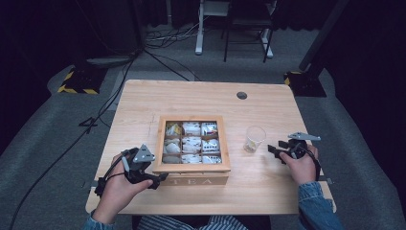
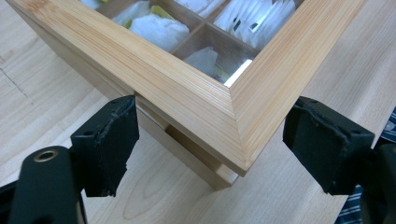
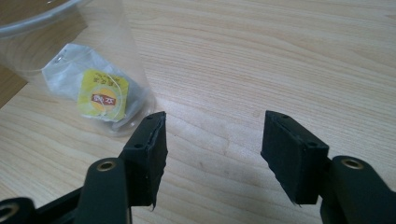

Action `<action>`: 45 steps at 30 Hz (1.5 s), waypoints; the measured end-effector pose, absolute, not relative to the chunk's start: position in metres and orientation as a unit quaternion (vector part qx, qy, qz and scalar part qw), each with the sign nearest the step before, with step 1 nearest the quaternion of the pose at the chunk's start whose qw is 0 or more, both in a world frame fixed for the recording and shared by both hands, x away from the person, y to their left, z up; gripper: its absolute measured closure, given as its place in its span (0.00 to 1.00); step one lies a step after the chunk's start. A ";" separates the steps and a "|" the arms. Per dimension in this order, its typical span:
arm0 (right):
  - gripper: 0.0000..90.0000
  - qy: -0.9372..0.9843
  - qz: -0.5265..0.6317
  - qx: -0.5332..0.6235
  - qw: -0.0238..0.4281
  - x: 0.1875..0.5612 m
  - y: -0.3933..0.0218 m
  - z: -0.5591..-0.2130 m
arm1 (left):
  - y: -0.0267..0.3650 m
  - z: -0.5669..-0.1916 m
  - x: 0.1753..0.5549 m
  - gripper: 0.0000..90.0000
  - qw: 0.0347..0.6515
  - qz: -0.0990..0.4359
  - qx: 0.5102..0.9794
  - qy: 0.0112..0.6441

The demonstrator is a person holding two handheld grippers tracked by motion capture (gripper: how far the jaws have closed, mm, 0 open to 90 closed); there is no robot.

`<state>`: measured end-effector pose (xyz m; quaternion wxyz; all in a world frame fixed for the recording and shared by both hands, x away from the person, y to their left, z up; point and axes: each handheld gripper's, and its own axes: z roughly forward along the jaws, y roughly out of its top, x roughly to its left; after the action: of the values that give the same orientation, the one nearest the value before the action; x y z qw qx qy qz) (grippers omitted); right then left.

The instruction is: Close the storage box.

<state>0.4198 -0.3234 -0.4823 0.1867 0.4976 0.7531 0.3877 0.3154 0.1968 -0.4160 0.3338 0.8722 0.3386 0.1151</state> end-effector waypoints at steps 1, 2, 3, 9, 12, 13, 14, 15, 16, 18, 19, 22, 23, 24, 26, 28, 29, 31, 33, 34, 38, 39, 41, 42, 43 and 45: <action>0.46 0.753 0.388 0.497 0.186 0.420 -0.323 -0.482 | 0.196 -0.416 0.315 0.21 0.331 0.116 0.873 0.339; 0.46 0.753 0.388 0.497 0.186 0.420 -0.323 -0.482 | 0.196 -0.417 0.315 0.21 0.329 0.115 0.873 0.340; 0.46 0.753 0.388 0.497 0.186 0.420 -0.323 -0.483 | 0.196 -0.418 0.316 0.21 0.327 0.115 0.875 0.339; 0.46 0.753 0.387 0.500 0.184 0.420 -0.323 -0.483 | 0.195 -0.419 0.316 0.21 0.321 0.109 0.876 0.343; 0.46 0.754 0.386 0.499 0.183 0.420 -0.322 -0.483 | 0.193 -0.421 0.317 0.22 0.314 0.107 0.879 0.343; 0.46 0.754 0.386 0.498 0.184 0.420 -0.322 -0.483 | 0.193 -0.421 0.317 0.22 0.311 0.107 0.881 0.341; 0.46 0.755 0.387 0.497 0.184 0.420 -0.322 -0.484 | 0.193 -0.422 0.317 0.22 0.309 0.108 0.881 0.342; 0.46 0.754 0.387 0.498 0.184 0.420 -0.322 -0.484 | 0.193 -0.422 0.317 0.22 0.309 0.107 0.881 0.342; 0.46 0.754 0.387 0.498 0.183 0.421 -0.322 -0.484 | 0.193 -0.422 0.317 0.22 0.307 0.107 0.882 0.342; 0.46 0.754 0.387 0.498 0.183 0.421 -0.322 -0.484 | 0.192 -0.423 0.317 0.22 0.306 0.106 0.882 0.343; 0.46 0.755 0.388 0.497 0.182 0.421 -0.322 -0.484 | 0.192 -0.424 0.317 0.22 0.302 0.103 0.883 0.343; 0.46 0.755 0.387 0.498 0.180 0.421 -0.321 -0.484 | 0.192 -0.425 0.317 0.22 0.302 0.091 0.882 0.351; 0.46 0.756 0.387 0.496 0.181 0.422 -0.321 -0.485 | 0.193 -0.425 0.317 0.22 0.307 0.089 0.880 0.352; 0.46 0.757 0.387 0.495 0.181 0.422 -0.321 -0.485 | 0.195 -0.423 0.316 0.21 0.316 0.088 0.877 0.352; 0.46 0.756 0.388 0.495 0.179 0.423 -0.320 -0.485 | 0.198 -0.420 0.316 0.24 0.337 0.093 0.868 0.353; 0.46 0.757 0.387 0.496 0.176 0.423 -0.318 -0.485 | 0.201 -0.416 0.314 0.28 0.350 0.095 0.862 0.353; 0.46 0.759 0.386 0.494 0.177 0.423 -0.318 -0.485 | 0.202 -0.414 0.314 0.27 0.357 0.095 0.860 0.352; 0.45 0.758 0.386 0.495 0.177 0.423 -0.317 -0.485 | 0.205 -0.409 0.312 0.27 0.373 0.100 0.853 0.352; 0.45 0.758 0.386 0.494 0.179 0.423 -0.317 -0.486 | 0.208 -0.405 0.311 0.26 0.384 0.109 0.846 0.353; 0.45 0.757 0.386 0.496 0.178 0.423 -0.317 -0.486 | 0.211 -0.402 0.311 0.26 0.389 0.118 0.843 0.353; 0.45 0.756 0.387 0.496 0.178 0.423 -0.318 -0.486 | 0.226 -0.397 0.313 0.24 0.405 0.145 0.820 0.377; 0.45 0.756 0.387 0.496 0.178 0.423 -0.318 -0.486 | 0.231 -0.396 0.315 0.24 0.401 0.155 0.819 0.381; 0.45 0.757 0.386 0.496 0.179 0.424 -0.318 -0.487 | 0.239 -0.396 0.317 0.24 0.392 0.174 0.814 0.391; 0.45 0.757 0.386 0.496 0.178 0.424 -0.318 -0.487 | 0.243 -0.397 0.319 0.24 0.389 0.179 0.811 0.398; 0.45 0.757 0.386 0.496 0.178 0.423 -0.318 -0.487 | 0.249 -0.398 0.321 0.24 0.389 0.182 0.808 0.402; 0.45 0.757 0.387 0.495 0.178 0.423 -0.319 -0.487 | 0.257 -0.400 0.324 0.23 0.397 0.182 0.801 0.409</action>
<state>0.4229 -0.3188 -0.4874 0.1783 0.4951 0.7575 0.3865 0.3239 0.2566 -0.3997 0.3971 0.8009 0.4094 0.1822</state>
